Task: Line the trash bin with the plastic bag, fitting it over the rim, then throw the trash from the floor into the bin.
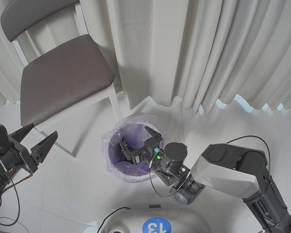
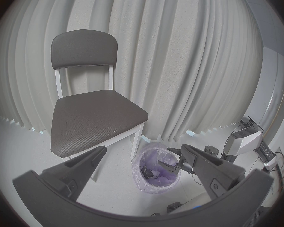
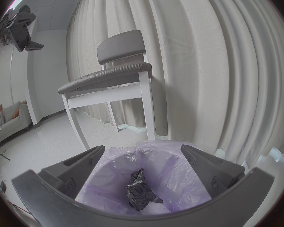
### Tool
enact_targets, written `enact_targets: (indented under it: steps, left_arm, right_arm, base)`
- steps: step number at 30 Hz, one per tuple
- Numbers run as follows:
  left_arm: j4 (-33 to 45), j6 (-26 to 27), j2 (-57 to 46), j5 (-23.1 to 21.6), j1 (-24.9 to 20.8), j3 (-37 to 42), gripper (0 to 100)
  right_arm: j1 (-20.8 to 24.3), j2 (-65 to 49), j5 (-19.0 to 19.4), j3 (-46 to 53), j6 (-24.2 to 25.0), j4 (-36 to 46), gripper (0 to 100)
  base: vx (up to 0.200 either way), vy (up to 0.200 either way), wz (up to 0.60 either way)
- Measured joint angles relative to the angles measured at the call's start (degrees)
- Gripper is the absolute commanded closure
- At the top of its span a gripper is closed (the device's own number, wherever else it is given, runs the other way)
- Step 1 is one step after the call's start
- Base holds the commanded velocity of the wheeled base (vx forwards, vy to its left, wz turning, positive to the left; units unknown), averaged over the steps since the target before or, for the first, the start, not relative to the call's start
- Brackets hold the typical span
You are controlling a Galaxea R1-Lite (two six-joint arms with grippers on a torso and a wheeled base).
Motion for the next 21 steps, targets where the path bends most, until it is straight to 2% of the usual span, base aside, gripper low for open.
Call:
enact_targets:
  steps: [7, 13, 17, 21]
  left_arm:
    - [0.02, 0.00, 0.15, 0.00, 0.02, 0.13, 0]
    - [0.02, 0.00, 0.56, 0.00, 0.05, 0.24, 0]
    - [0.02, -0.02, 0.99, 0.00, 0.09, 0.33, 0]
    - [0.02, 0.00, 1.30, 0.00, 0.09, 0.35, 0]
  right_arm:
    - [-1.60, -3.78, 0.06, 4.55, -1.89, 4.71, 0]
    - [-5.53, -10.50, -0.38, 8.11, -2.55, 17.80, 0]
    - [-7.91, -14.19, -0.93, 8.37, 2.16, 24.72, 0]
    - [-8.97, -16.59, -1.15, 6.28, 12.91, 35.21, 0]
  base:
    - [0.000, 0.000, 0.00]
    - [0.000, 0.000, 0.00]
    - [0.000, 0.000, 0.00]
    - [0.000, 0.000, 0.00]
